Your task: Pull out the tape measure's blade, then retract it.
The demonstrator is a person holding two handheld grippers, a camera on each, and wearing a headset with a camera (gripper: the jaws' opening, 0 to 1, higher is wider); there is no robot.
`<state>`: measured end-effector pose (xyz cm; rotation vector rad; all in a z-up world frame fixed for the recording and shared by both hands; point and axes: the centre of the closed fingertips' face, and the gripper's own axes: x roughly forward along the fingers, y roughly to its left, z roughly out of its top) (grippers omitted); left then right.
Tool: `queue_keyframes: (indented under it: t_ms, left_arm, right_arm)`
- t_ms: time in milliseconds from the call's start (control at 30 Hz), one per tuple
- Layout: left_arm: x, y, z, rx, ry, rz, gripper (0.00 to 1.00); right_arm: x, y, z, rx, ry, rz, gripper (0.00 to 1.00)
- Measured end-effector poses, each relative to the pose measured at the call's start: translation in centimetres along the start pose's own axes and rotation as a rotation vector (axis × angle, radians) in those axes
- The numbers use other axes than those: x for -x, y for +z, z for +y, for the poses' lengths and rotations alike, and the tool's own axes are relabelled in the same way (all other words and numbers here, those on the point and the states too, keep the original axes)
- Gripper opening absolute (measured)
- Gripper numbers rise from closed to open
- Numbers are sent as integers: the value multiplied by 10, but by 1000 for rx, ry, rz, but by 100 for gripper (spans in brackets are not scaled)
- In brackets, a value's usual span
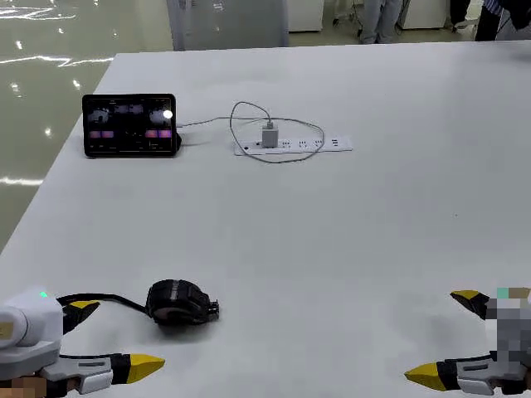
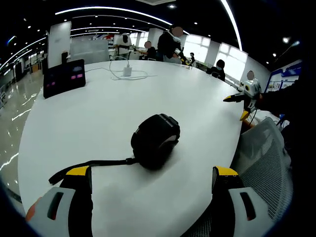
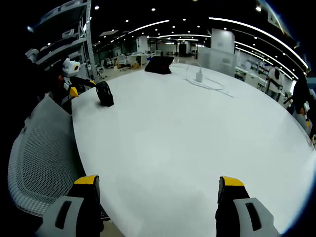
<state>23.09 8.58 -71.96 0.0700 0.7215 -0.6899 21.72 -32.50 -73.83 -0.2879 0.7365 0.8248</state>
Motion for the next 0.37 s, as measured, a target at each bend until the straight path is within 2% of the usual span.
queue_keyframes:
  t_ms: [367]
  left_arm:
    - [1, -1, 2, -17, 6, 5, 99]
  right_arm:
    - [1, 0, 0, -4, 0, -2, 99]
